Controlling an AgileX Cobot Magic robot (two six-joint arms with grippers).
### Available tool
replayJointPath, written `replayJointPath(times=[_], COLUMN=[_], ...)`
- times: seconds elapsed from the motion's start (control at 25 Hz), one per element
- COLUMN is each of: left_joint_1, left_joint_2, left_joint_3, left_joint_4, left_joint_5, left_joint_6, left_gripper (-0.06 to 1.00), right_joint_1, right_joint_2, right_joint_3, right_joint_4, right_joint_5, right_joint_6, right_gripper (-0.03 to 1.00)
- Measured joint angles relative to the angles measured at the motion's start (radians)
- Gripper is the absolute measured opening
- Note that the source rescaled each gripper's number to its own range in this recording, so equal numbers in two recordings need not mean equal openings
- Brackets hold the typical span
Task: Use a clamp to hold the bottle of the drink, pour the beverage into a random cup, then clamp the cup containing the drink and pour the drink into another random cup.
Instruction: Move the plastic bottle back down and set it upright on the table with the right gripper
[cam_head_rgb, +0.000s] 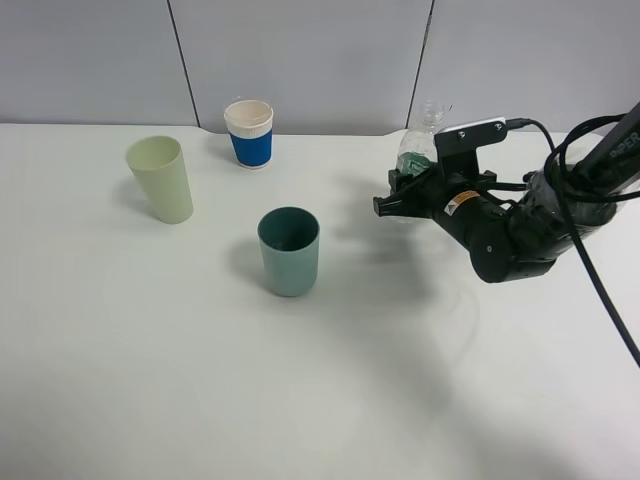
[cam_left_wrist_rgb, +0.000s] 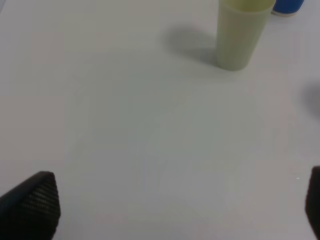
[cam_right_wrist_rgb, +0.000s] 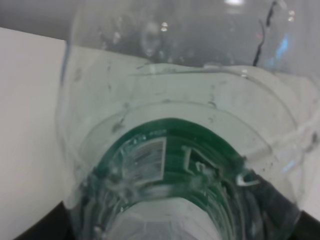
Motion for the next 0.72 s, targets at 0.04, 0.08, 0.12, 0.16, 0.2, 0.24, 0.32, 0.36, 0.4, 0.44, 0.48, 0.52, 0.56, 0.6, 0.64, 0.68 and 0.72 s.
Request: replayJointPath(times=[0.04,0.08,0.12,0.16,0.2,0.24,0.32,0.36,0.4,0.44,0.48,0.52,0.56,0.6,0.64,0.68,0.72], left_joint_1=[0.0,0.0,0.0,0.0,0.0,0.0,0.0,0.0,0.0,0.0,0.0,0.0,0.0,0.0,0.0,0.0,0.0], left_joint_2=[0.0,0.0,0.0,0.0,0.0,0.0,0.0,0.0,0.0,0.0,0.0,0.0,0.0,0.0,0.0,0.0,0.0], left_joint_3=[0.0,0.0,0.0,0.0,0.0,0.0,0.0,0.0,0.0,0.0,0.0,0.0,0.0,0.0,0.0,0.0,0.0], left_joint_4=[0.0,0.0,0.0,0.0,0.0,0.0,0.0,0.0,0.0,0.0,0.0,0.0,0.0,0.0,0.0,0.0,0.0], left_joint_5=[0.0,0.0,0.0,0.0,0.0,0.0,0.0,0.0,0.0,0.0,0.0,0.0,0.0,0.0,0.0,0.0,0.0], left_joint_6=[0.0,0.0,0.0,0.0,0.0,0.0,0.0,0.0,0.0,0.0,0.0,0.0,0.0,0.0,0.0,0.0,0.0], left_gripper=[1.0,1.0,1.0,1.0,1.0,1.0,1.0,1.0,1.0,1.0,1.0,1.0,1.0,1.0,1.0,1.0,1.0], right_joint_1=[0.0,0.0,0.0,0.0,0.0,0.0,0.0,0.0,0.0,0.0,0.0,0.0,0.0,0.0,0.0,0.0,0.0], right_joint_2=[0.0,0.0,0.0,0.0,0.0,0.0,0.0,0.0,0.0,0.0,0.0,-0.001,-0.005,-0.014,-0.029,-0.044,-0.066], right_joint_3=[0.0,0.0,0.0,0.0,0.0,0.0,0.002,0.002,0.002,0.002,0.002,0.002,0.003,0.003,0.003,0.003,0.003], right_joint_4=[0.0,0.0,0.0,0.004,0.006,0.011,0.013,0.013,0.012,0.012,0.012,0.012,0.009,0.005,0.0,-0.004,-0.005], right_joint_5=[0.0,0.0,0.0,0.0,0.0,0.001,0.015,0.025,0.034,0.041,0.045,0.052,0.057,0.068,0.073,0.075,0.075], right_joint_6=[0.0,0.0,0.0,0.0,0.0,0.0,0.0,0.0,0.0,0.0,0.0,0.0,0.0,0.0,0.0,0.0,0.001], right_gripper=[0.07,0.15,0.24,0.35,0.45,0.53,0.62,0.64,0.65,0.65,0.66,0.66,0.66,0.66,0.66,0.66,0.66])
